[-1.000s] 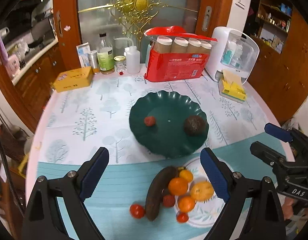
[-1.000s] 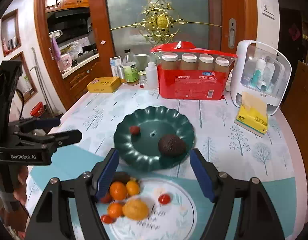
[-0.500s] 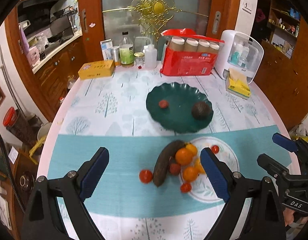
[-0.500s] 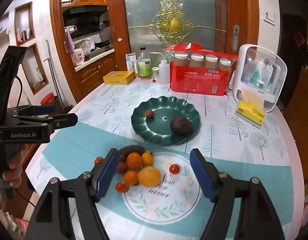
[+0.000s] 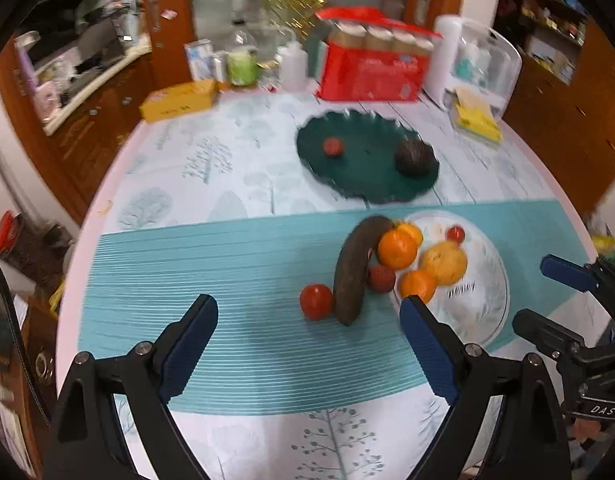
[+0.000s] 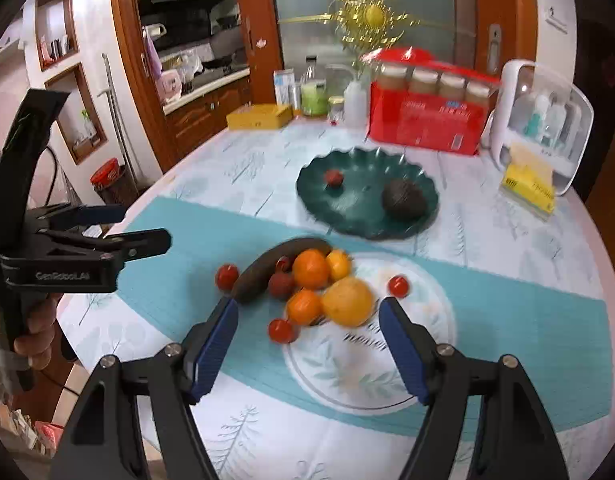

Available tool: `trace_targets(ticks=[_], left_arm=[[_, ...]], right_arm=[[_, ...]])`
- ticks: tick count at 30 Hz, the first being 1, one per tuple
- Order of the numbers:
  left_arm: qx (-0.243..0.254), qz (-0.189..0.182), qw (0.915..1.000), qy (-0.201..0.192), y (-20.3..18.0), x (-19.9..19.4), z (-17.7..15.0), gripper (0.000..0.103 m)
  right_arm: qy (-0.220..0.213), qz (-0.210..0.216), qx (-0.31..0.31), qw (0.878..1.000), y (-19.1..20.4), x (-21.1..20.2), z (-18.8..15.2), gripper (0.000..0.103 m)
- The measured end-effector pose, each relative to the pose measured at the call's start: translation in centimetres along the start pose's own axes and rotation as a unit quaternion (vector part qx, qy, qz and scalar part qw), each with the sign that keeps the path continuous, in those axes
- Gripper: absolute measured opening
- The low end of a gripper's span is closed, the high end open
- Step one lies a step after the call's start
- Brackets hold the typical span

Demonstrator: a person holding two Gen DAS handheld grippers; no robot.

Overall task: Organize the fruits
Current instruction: 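Withdraw both grippers from the green plate back toward the fruit plate, then close the left gripper on the large red tomato while the right grasps a cherry tomato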

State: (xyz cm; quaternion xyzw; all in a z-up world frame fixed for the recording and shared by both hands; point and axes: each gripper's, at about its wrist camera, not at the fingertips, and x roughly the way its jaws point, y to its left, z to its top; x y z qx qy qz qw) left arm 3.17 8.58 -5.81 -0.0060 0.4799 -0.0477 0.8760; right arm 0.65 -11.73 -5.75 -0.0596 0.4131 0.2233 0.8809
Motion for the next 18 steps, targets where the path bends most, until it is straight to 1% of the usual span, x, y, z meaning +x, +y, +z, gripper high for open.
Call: trace_targets(ticks=[1,5,7,9,11,13,18], left_arm=[[0.014,-0.011,0.9998,0.011,0.3,1.0,-0.1,0.092],[0.067,-0.035,0.9966,0.033,1.1,3.8,-0.2,0.089],[0.091,-0.046,0.9938,0.045,1.3,5.3,-0.2,0.087],[0.11,-0.061,0.9902,0.061,1.8,7.0,0.0,0.082],[0.125,-0.08,0.9859,0.077,2.2,8.7,0.1,0.078],[0.139,-0.098,0.9812,0.09,2.4,10.2,0.2,0.077],[0.184,-0.139,0.9671,0.107,2.3,12.8,0.2,0.07]], right_arm=[[0.005,0.001,0.004,1.0,0.2,0.5,-0.2,0.074],[0.026,0.003,0.031,0.999,1.2,2.8,-1.1,0.073],[0.036,-0.001,0.045,0.998,1.4,3.9,-1.6,0.071],[0.044,-0.004,0.059,0.997,1.5,4.9,-1.9,0.066],[0.056,-0.012,0.077,0.995,1.6,6.3,-2.4,0.063],[0.064,-0.019,0.093,0.993,1.6,7.4,-2.8,0.062],[0.072,-0.036,0.124,0.989,1.7,9.5,-3.4,0.062]])
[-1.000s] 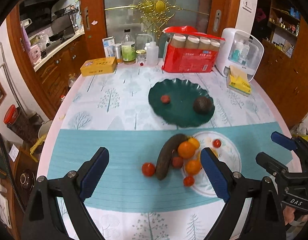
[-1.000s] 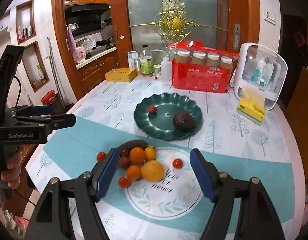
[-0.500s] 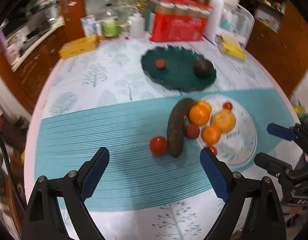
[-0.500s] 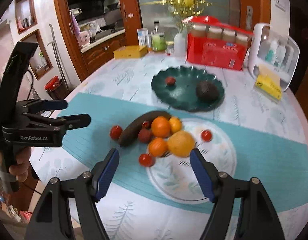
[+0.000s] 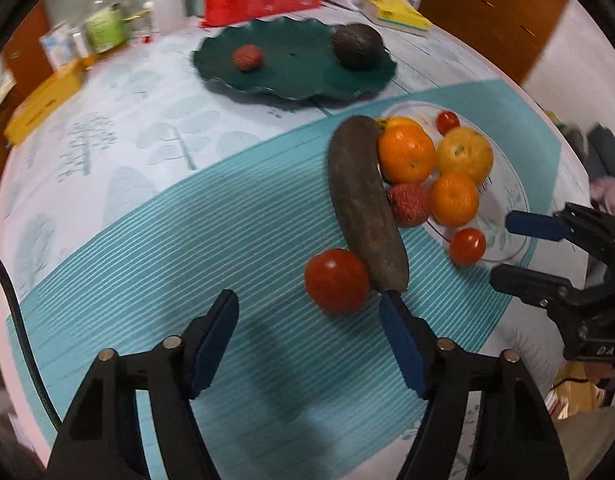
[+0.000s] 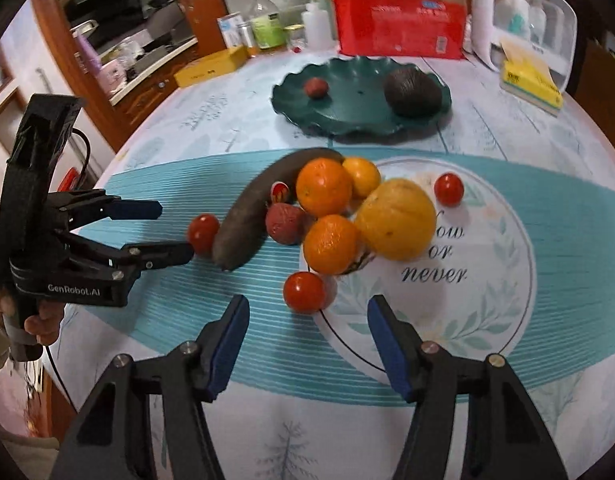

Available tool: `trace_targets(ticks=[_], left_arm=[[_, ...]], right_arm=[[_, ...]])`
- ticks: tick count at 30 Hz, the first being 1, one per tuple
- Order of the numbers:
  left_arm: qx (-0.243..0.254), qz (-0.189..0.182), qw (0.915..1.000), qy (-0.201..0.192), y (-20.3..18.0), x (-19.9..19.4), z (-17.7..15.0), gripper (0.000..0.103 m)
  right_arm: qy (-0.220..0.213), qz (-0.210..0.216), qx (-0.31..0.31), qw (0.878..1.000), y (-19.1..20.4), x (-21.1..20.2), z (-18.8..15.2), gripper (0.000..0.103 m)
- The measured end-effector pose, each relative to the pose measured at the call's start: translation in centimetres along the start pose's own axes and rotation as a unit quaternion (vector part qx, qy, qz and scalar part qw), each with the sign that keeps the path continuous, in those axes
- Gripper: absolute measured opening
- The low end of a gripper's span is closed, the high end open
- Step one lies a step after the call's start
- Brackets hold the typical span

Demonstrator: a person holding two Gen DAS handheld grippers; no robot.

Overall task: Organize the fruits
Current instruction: 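Close the left gripper on the large red tomato while the right grasps a cherry tomato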

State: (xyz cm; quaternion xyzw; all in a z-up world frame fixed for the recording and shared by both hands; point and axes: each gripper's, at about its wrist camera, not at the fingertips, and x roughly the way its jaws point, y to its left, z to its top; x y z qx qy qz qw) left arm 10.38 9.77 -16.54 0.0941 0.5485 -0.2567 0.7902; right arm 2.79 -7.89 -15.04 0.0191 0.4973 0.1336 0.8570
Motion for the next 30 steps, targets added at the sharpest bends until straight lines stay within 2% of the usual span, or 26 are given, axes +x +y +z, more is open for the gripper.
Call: trace_targets(ticks=[3,10,15,23,30], left_arm=[[0.018,-0.016,0.9997,0.007,0.2,0.9,0.2,0.067],[0.058,-0.035,0.9977,-0.008,0.4,1.1,0.2,0.065],[0.079,-0.042,0.9958,-0.02,-0.1,0.8,0.1,0.057],[0.129,-0.026,0.9904,-0.04,-1.6,0.7,-0.2,0.048],[0.13,-0.032,0.99,-0.046,-1.7,1.0,-0.2,0.047]], right_arm=[[0.001,-0.005,0.012,1.0,0.1,0.9,-0.1,0.06],[-0.001,-0.022,0.012,1.0,0.7,2.2,-0.1,0.052],[-0.009,-0.039,0.013,0.999,0.7,2.9,-0.2,0.045],[-0.021,-0.049,0.012,0.999,0.7,2.9,-0.4,0.041],[-0.028,-0.052,0.013,0.998,0.6,2.7,-0.8,0.038]])
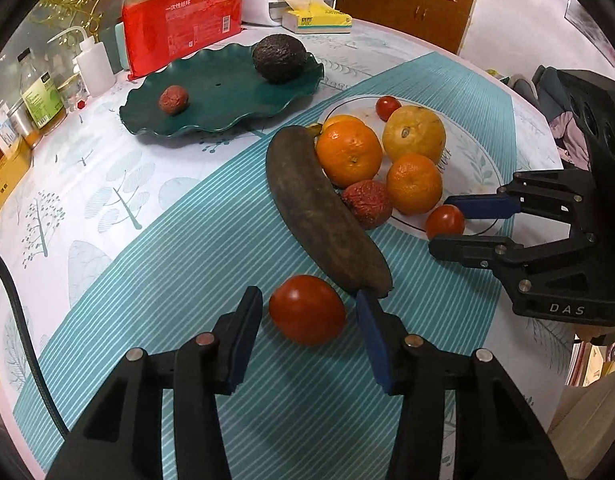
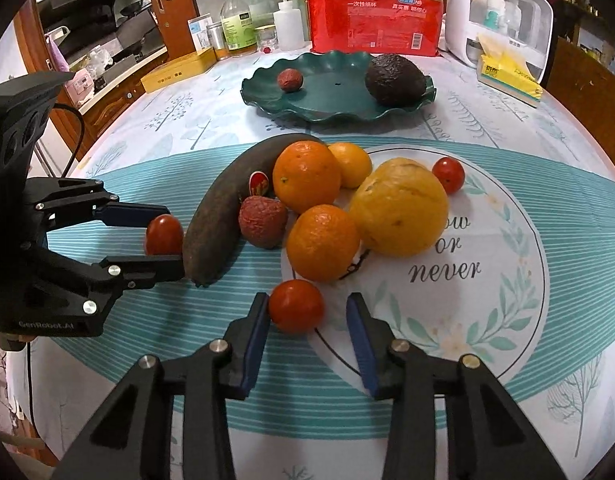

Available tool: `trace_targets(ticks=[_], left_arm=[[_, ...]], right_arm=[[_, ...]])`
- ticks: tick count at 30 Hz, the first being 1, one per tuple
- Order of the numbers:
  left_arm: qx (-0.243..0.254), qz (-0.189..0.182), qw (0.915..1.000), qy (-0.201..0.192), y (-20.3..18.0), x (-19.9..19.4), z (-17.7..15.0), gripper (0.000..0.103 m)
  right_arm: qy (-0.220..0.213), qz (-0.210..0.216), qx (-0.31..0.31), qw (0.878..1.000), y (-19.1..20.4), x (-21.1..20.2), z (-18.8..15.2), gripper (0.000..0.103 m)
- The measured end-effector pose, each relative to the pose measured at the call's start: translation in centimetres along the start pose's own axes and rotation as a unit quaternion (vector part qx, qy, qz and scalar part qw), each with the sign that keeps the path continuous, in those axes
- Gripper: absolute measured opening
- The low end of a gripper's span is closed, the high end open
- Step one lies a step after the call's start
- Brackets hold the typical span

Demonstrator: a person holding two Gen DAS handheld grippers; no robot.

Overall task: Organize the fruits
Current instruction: 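Close the left gripper on the large red tomato while the right grasps a cherry tomato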

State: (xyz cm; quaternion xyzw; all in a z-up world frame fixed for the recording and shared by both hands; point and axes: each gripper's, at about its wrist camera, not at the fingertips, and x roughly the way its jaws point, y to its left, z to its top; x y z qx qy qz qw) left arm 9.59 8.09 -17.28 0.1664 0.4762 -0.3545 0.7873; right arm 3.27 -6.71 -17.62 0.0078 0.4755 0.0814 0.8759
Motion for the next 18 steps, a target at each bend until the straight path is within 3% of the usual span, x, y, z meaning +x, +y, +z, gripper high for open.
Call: trace_targets(ticks=[4,8,18], left_arm=[[0.009,-0.013,0.9998,-0.008,-0.4,-0.1,-0.1,0.034],[0.01,0.002,0.9998,-0.018,-0.9,-0.4,-0.5,0.033],[-0.077,0.025,0.996,-0.038,0.5,-3.2,-1.4,0.033]], right_arm=[[-0.002,0.001,-0.003,1.0,0.0,-0.2,-0.3,0.034],[-0.001,0.004,-0.002,1.0,-0.1,-0.4,-0.5,0.03],[0.006,0.02,-0.012,1.0,0.2,-0.8,-0.8,0.027]])
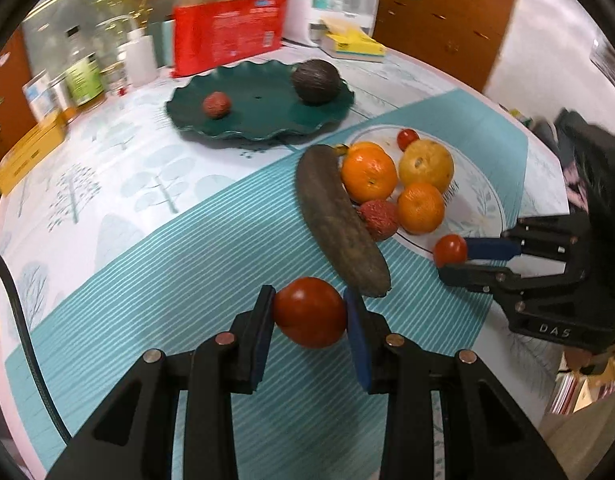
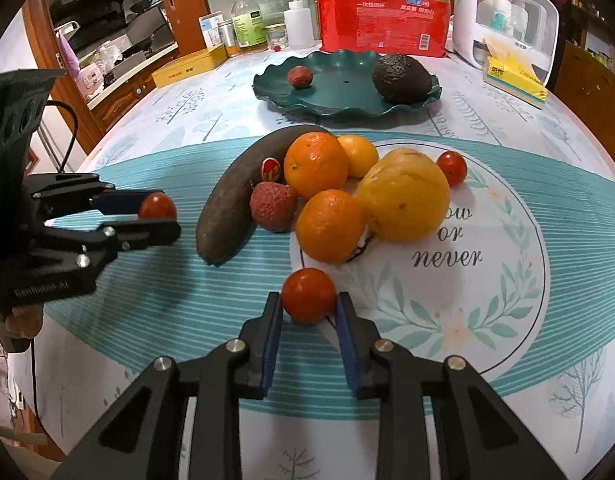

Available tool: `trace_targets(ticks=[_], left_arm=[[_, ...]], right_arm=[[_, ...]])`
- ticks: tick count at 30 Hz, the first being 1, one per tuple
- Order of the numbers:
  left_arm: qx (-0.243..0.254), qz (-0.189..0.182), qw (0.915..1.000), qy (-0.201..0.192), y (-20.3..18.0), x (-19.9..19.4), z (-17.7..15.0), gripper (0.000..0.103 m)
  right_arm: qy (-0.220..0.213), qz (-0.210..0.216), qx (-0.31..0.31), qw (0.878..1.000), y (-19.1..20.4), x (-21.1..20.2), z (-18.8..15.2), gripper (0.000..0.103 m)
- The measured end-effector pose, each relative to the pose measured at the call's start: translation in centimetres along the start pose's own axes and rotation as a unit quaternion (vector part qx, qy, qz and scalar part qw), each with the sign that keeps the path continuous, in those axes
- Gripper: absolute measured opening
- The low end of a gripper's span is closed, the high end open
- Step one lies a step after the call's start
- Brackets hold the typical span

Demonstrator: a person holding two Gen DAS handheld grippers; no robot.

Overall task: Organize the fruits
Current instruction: 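Close the left gripper on the large red tomato while the right grasps a cherry tomato, then carry both tomatoes onto the green plate and open both grippers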

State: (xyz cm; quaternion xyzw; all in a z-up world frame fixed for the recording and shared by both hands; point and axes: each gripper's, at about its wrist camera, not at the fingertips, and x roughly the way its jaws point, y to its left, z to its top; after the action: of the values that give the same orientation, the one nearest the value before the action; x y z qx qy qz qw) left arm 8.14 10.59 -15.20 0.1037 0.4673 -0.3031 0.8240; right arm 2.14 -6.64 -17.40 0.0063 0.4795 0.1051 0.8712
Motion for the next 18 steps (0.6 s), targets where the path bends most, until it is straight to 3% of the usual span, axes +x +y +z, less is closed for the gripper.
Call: trace_targets(ticks=[10,18], left_arm=[[-0.058,0.033,0.9978,-0.008,-2.8,-4.3,0.5,0.033],[-0.114,0.076,0.9899,-0.038,-5.9,-8.3,4.6,0.033]], right_arm=[[-0.016,0.04,-0.015,0.999,0.1,-3.3,1.6,0.026],[-0.045,0.055,-0.045,0.996,-1.8,-8.9,5.7,0.026]])
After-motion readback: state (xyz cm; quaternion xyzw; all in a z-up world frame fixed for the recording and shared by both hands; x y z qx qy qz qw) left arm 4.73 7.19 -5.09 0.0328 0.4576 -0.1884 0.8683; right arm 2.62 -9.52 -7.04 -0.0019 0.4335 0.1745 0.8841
